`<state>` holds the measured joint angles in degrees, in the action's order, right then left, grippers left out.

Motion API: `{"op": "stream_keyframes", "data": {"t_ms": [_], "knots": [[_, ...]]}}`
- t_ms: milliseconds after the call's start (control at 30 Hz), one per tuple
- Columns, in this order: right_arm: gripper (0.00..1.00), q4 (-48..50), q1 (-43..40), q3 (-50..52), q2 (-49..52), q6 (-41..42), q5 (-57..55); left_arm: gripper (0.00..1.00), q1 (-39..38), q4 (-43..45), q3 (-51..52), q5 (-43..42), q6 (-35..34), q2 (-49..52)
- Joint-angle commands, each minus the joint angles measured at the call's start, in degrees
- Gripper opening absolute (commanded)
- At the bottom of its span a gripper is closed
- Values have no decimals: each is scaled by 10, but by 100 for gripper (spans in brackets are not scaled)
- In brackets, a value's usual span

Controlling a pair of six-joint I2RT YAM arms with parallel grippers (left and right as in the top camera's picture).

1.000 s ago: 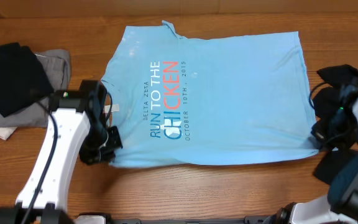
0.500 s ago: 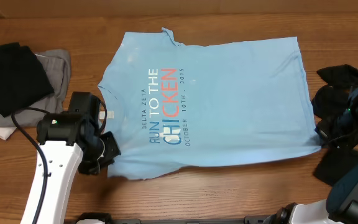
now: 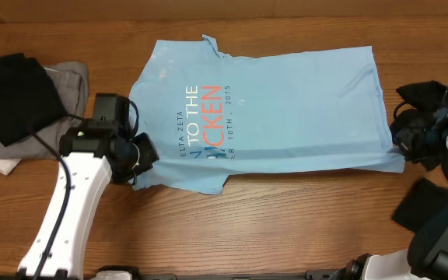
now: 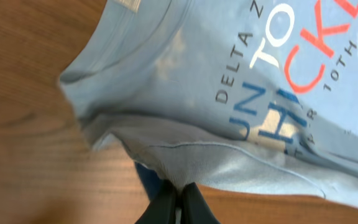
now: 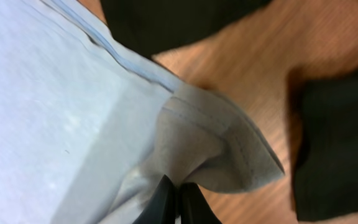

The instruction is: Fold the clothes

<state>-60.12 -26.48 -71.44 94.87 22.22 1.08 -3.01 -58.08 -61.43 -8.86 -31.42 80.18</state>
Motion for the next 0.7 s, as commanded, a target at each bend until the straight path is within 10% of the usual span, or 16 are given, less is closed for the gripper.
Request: {"op": "stream_keyframes", "data": {"t_ms": [0,667], "knots": [[4,23,1,2,-10,-2,-3,4,0,31,4,1,-5,36],[4,94,47,2,35,-2,5,4,17,122,4,50,-51,106]]}}
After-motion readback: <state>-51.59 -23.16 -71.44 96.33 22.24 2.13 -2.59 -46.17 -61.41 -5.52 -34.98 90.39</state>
